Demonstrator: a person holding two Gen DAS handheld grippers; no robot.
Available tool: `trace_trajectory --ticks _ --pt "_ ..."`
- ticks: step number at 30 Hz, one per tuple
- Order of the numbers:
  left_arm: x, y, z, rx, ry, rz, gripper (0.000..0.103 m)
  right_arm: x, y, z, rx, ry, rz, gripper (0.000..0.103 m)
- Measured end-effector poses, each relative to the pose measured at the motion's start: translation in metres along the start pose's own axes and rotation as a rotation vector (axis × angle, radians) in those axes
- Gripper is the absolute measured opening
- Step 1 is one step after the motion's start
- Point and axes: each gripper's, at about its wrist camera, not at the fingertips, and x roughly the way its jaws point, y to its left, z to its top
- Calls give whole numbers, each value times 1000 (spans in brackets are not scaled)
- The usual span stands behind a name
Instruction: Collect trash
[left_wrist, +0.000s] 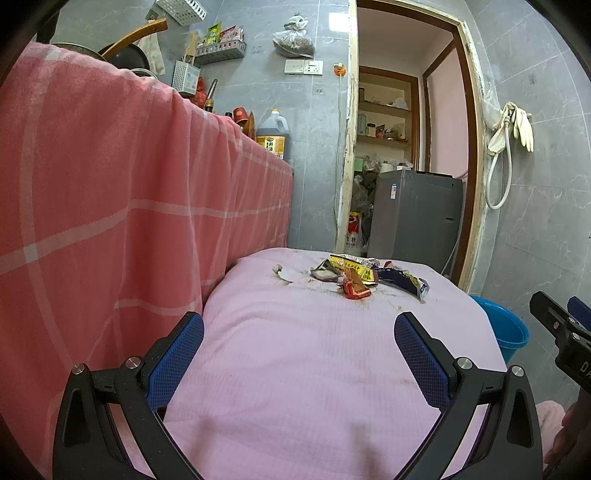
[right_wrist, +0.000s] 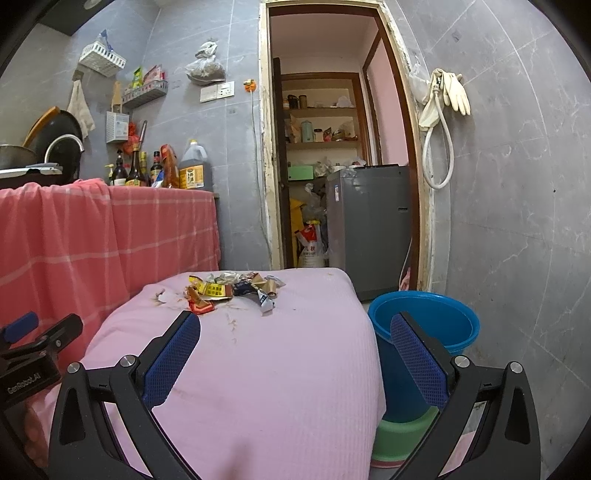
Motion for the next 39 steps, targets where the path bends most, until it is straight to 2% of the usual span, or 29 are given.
trace_trajectory --ticks 39 --pt "-1 -1 3 -2 2 -2 101 -1 0 0 7 3 2 103"
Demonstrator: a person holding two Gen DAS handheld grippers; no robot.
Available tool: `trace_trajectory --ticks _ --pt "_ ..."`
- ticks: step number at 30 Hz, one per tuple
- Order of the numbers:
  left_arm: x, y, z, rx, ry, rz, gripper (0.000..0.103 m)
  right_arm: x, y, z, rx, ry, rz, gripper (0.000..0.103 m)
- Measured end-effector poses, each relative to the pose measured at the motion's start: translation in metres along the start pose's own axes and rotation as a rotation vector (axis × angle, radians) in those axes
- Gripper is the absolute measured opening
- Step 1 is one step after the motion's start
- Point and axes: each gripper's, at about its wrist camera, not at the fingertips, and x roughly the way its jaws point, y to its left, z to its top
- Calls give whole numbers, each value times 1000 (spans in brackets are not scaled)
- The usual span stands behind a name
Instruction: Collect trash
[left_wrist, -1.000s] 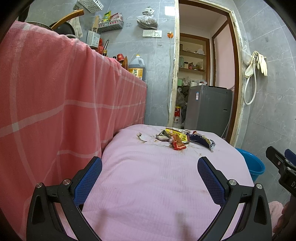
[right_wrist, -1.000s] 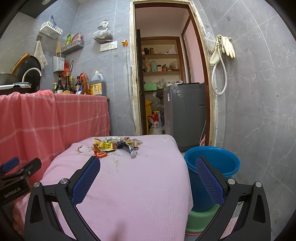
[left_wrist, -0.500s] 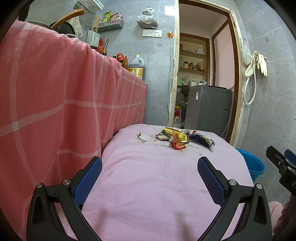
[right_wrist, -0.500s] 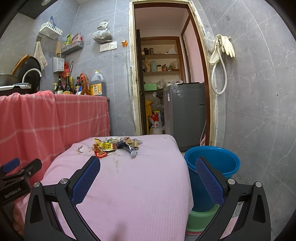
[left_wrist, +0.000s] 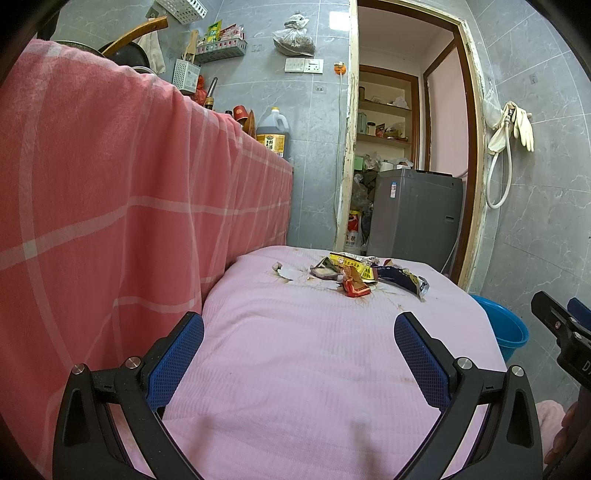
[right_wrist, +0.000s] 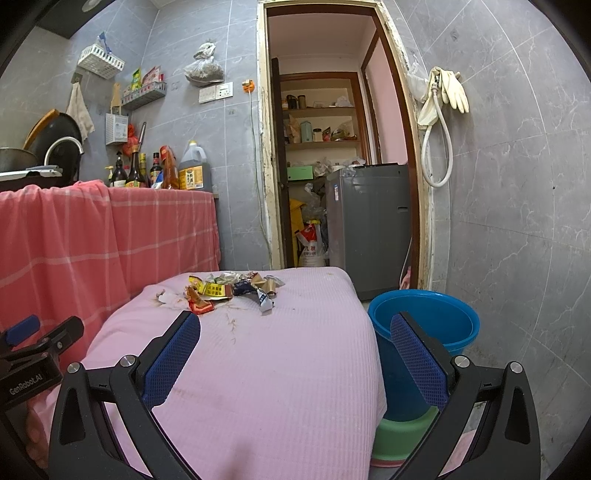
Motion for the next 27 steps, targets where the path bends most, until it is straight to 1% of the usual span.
trace_trajectory --ticks 27 --pt "2 1 0 1 5 4 101 3 4 -1 1 4 11 103"
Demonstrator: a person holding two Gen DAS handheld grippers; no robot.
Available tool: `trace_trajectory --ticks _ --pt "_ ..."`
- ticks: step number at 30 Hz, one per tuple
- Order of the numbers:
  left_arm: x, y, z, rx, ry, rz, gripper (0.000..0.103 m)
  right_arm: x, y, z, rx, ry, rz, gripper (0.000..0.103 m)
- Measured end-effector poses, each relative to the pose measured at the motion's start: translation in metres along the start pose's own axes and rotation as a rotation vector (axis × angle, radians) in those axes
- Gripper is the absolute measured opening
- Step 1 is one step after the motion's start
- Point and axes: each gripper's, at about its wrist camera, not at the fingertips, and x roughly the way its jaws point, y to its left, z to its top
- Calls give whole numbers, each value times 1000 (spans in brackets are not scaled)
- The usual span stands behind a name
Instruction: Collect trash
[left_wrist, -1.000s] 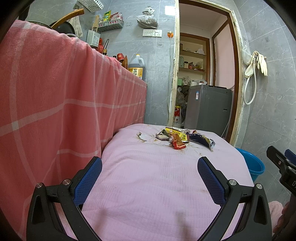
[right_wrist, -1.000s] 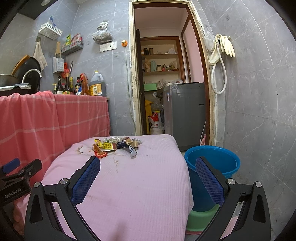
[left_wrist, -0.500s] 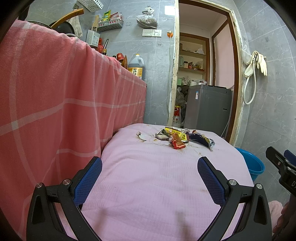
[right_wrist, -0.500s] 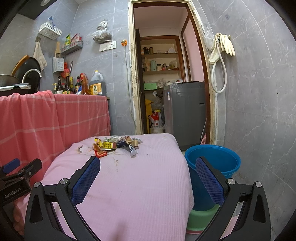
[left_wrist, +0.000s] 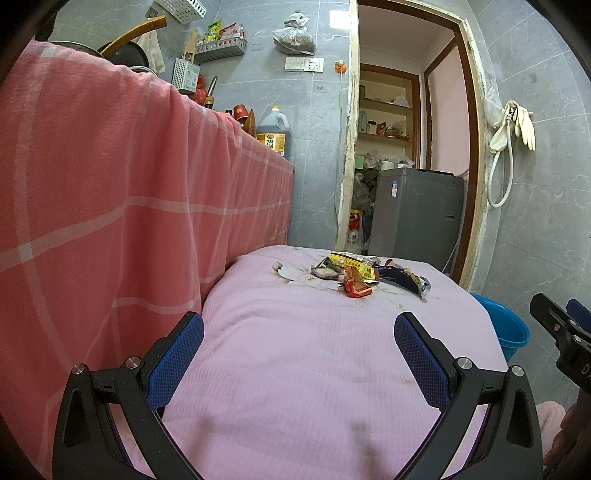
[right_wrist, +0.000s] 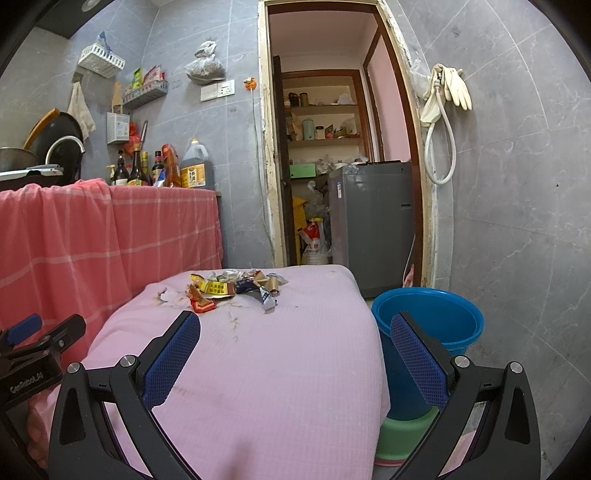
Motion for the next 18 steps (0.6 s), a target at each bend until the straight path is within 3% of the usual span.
trace_trajectory --ticks 18 --pt "33 -2 28 -3 15 31 101 33 -3 29 -43 -47 43 103"
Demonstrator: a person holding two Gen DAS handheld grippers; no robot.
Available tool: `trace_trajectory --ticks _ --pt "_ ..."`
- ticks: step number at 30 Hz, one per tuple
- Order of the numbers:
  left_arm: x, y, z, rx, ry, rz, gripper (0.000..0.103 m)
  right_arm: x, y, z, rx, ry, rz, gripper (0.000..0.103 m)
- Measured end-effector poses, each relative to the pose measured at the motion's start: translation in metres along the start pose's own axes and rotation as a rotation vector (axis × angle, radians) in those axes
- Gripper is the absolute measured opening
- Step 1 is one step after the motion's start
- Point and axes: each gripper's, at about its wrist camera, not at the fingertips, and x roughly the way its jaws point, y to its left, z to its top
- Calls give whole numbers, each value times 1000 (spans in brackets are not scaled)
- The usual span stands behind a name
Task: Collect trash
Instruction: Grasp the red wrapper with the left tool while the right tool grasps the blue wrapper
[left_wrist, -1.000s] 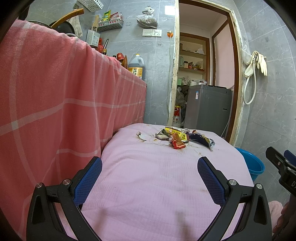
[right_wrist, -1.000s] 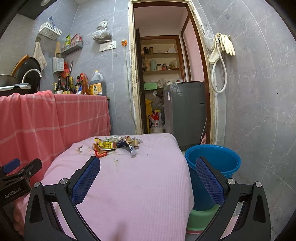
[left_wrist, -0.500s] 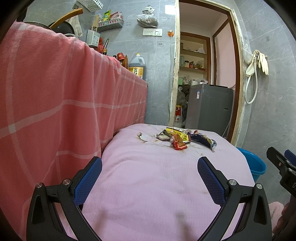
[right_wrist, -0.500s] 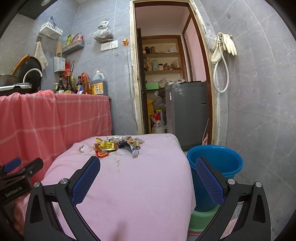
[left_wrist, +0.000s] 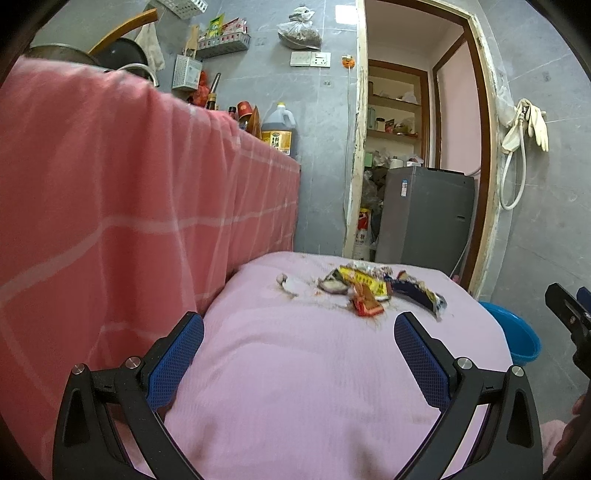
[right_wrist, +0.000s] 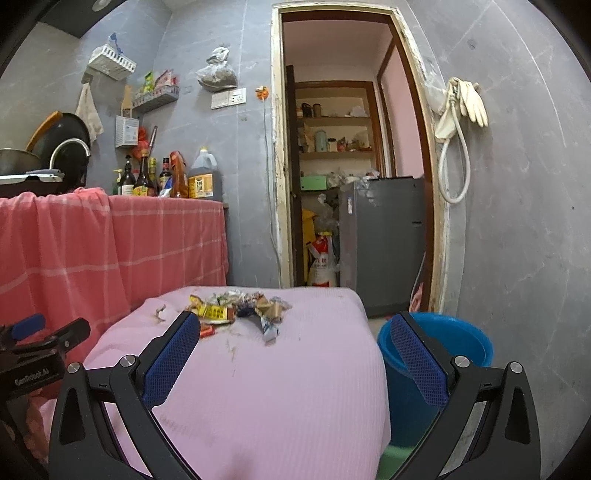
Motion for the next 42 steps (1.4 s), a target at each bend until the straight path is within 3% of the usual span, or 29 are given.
trace_trajectory --ticks 13,21,26,28,35,42 --pt "69 -4 38 -30 101 -59 101 73 -14 20 -20 46 70 103" --pt "113 -13 41 -21 227 -136 100 124 -25 13 35 161 155 103" --pt "133 -22 38 12 299 -205 81 155 -26 6 79 262 250 103" --pt "142 -22 36 12 336 -225 67 165 -24 4 82 295 271 101" --pt "167 -14 32 -74 467 -295 43 202 -21 -13 115 469 379 80" --pt "170 -6 35 -134 504 -341 21 226 -17 -25 155 575 455 64"
